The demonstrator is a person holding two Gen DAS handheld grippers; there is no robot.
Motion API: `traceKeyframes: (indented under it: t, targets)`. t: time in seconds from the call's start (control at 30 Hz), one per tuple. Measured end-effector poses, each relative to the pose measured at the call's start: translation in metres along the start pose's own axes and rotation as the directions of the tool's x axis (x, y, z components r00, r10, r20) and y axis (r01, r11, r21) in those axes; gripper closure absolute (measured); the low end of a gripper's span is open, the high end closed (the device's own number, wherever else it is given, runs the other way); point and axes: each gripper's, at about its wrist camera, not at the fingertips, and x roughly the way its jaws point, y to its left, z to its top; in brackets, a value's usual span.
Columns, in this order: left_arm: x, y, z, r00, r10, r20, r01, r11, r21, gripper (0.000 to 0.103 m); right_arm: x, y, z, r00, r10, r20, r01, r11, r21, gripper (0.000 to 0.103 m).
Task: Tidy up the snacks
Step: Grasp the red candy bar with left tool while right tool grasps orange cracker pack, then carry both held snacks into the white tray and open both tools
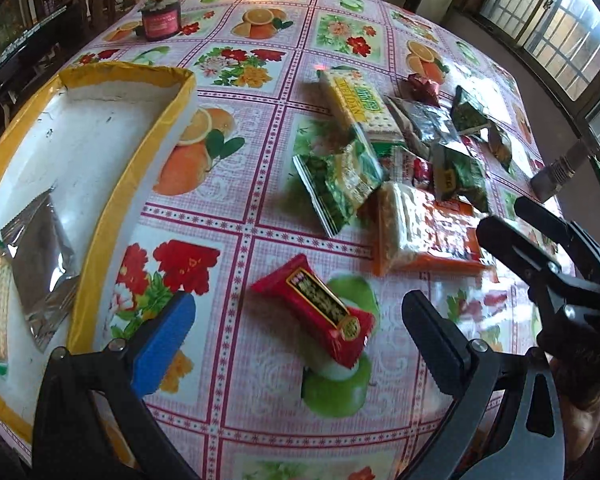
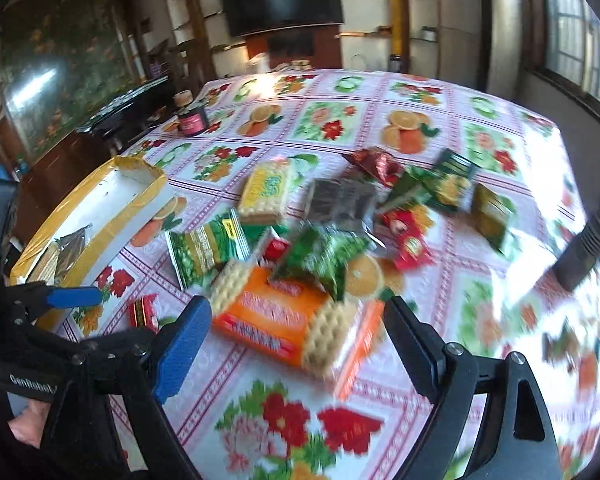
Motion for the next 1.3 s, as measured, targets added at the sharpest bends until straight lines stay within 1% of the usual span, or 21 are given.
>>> traceKeyframes:
  t: [0.03,0.13,0.17,0.27,0.3,0.33,0.37,0.43,0.53,0.6,0.63,0.67,0.7,0.73,0.77,0.87,0.9,0.93,1.1,1.2,1.3]
  targets:
    - [0.003,0.000,0.002,1.000,0.001,-0.008,-0.001,1.000,0.006,0.001,0.006,-0.001,0.005,1.000,0.019,-0.010,-0.020,1.000,-0.004,0.015]
    - [0.012,0.002,0.003,0.999,0.008,-0.038,-0.008,1.000,0.019,0.004,0.023,-0.008,0.013,0.988,0.149,-0.034,-0.148,0.989,0.013,0.014]
    - [0.012,0.002,0.002,0.999,0.019,-0.031,-0.018,0.999,0.037,0.005,0.030,-0.010,0.014,0.983,0.178,-0.051,-0.177,0.984,0.021,0.014]
    - [0.008,0.004,0.000,0.999,0.023,-0.027,-0.021,0.997,0.076,0.013,0.036,-0.003,0.005,0.973,0.186,-0.138,-0.187,0.982,0.002,0.016]
    - [0.006,0.006,-0.002,0.999,0.015,-0.028,-0.013,0.996,0.087,0.017,0.036,0.003,-0.004,0.963,0.202,-0.180,-0.208,0.978,-0.015,0.016]
    - [0.004,0.008,-0.003,1.000,0.012,-0.029,-0.009,0.996,0.094,0.019,0.034,0.011,-0.014,0.952,0.203,-0.229,-0.218,0.975,-0.039,0.017]
    - [0.003,0.012,-0.004,0.999,0.016,-0.030,-0.013,0.995,0.099,0.019,0.030,0.019,-0.021,0.951,0.182,-0.248,-0.206,0.976,-0.074,0.018]
    - [0.003,0.016,-0.003,0.999,0.025,-0.029,-0.022,0.995,0.094,0.019,0.015,0.030,-0.032,0.963,0.145,-0.229,-0.177,0.976,-0.124,0.018]
    - [0.005,0.017,0.003,0.999,0.033,-0.028,-0.031,0.996,0.078,0.019,0.006,0.033,-0.030,0.979,0.110,-0.170,-0.132,0.983,-0.124,0.018]
    - [0.008,0.015,0.007,0.999,0.037,-0.024,-0.036,0.997,0.069,0.019,0.012,0.036,-0.028,0.981,0.096,-0.168,-0.117,0.986,-0.120,0.018]
    - [0.010,0.013,0.008,0.999,0.048,-0.022,-0.046,0.996,0.076,0.019,0.017,0.038,-0.027,0.981,0.086,-0.176,-0.109,0.986,-0.123,0.020]
    - [0.011,0.012,0.009,0.998,0.054,-0.018,-0.052,0.995,0.084,0.019,0.023,0.042,-0.027,0.980,0.066,-0.190,-0.093,0.986,-0.137,0.027]
    - [0.012,0.011,0.008,0.998,0.066,-0.011,-0.065,0.993,0.098,0.023,0.030,0.046,-0.029,0.978,0.044,-0.206,-0.077,0.985,-0.154,0.033]
    - [0.011,0.010,0.006,0.997,0.083,0.001,-0.083,0.990,0.114,0.030,0.031,0.046,-0.029,0.981,0.023,-0.195,-0.057,0.984,-0.169,0.038]
    - [0.010,0.009,0.004,0.995,0.096,0.012,-0.097,0.987,0.127,0.035,0.031,0.047,-0.031,0.982,0.006,-0.188,-0.041,0.982,-0.182,0.042]
    - [0.006,0.010,-0.003,0.994,0.097,0.039,-0.102,0.983,0.151,0.057,0.029,0.044,-0.034,0.985,-0.012,-0.172,-0.017,0.986,-0.168,0.046]
    - [0.004,0.010,-0.005,0.995,0.093,0.041,-0.099,0.982,0.158,0.071,0.027,0.041,-0.036,0.986,-0.010,-0.164,-0.014,0.989,-0.149,0.048]
    - [0.003,0.010,-0.006,0.995,0.087,0.039,-0.092,0.982,0.164,0.079,0.025,0.038,-0.038,0.988,-0.002,-0.156,-0.017,0.992,-0.121,0.049]
    - [-0.003,0.008,-0.020,0.998,0.055,0.033,-0.060,0.981,0.183,0.080,0.009,0.022,-0.046,0.989,0.085,-0.122,-0.082,0.996,0.028,0.049]
    - [-0.011,0.011,-0.029,1.000,-0.004,0.030,-0.002,0.983,0.182,0.081,-0.001,0.014,-0.054,0.984,0.151,-0.094,-0.140,0.983,0.114,0.049]
    - [-0.025,0.015,-0.036,0.997,-0.050,0.052,0.040,0.982,0.183,0.081,-0.012,0.007,-0.062,0.976,0.212,-0.051,-0.199,0.962,0.189,0.049]
